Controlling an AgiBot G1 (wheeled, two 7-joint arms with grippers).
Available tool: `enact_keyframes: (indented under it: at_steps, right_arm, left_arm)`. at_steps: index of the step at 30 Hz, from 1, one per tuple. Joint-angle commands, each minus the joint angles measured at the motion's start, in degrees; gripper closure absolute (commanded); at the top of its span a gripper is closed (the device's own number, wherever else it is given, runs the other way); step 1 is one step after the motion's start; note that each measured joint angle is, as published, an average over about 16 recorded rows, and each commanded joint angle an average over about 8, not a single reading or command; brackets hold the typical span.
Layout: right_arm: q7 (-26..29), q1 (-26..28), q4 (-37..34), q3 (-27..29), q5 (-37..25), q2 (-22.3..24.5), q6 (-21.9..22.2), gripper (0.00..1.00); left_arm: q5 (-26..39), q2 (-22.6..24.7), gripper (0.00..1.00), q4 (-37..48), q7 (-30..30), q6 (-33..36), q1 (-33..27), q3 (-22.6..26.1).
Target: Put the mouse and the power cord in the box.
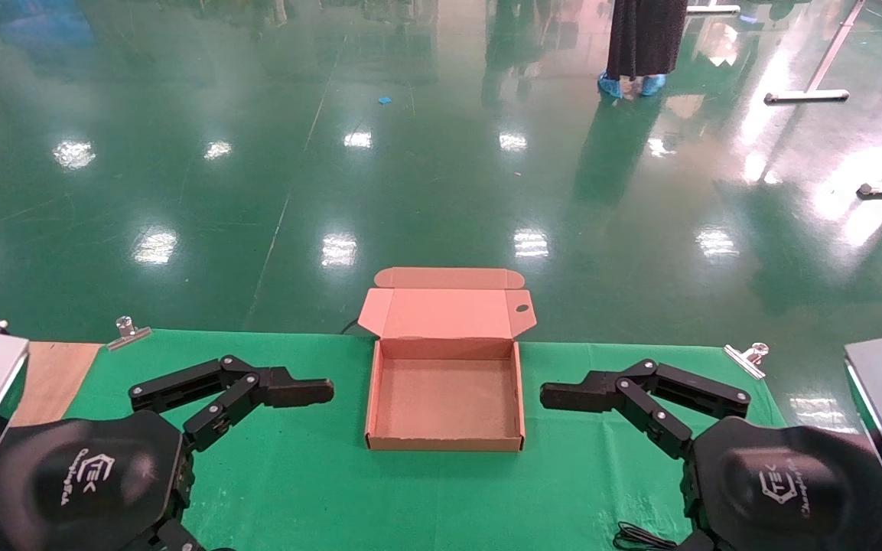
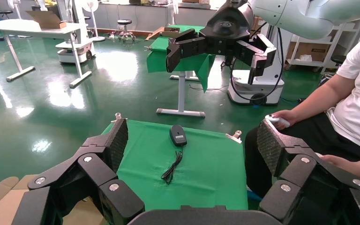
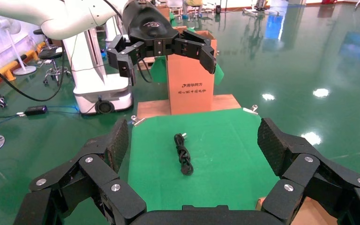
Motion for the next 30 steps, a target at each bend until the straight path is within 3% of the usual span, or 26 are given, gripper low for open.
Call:
enact_keyframes:
  at_steps: [1, 30]
  right_arm:
    - [-0.02, 0.01, -0.02, -0.02, -0.02, -0.02, 0.02, 0.00]
    - [0.04, -0.03, 0.05, 0.05, 0.05, 0.05, -0.05, 0.00]
  left_arm:
    - [-0.01, 0.01, 0.00, 0.09, 0.12, -0.02, -0.02, 0.05]
    - [0.00, 0.01, 0.00, 0.07, 0.11, -0.02, -0.02, 0.04]
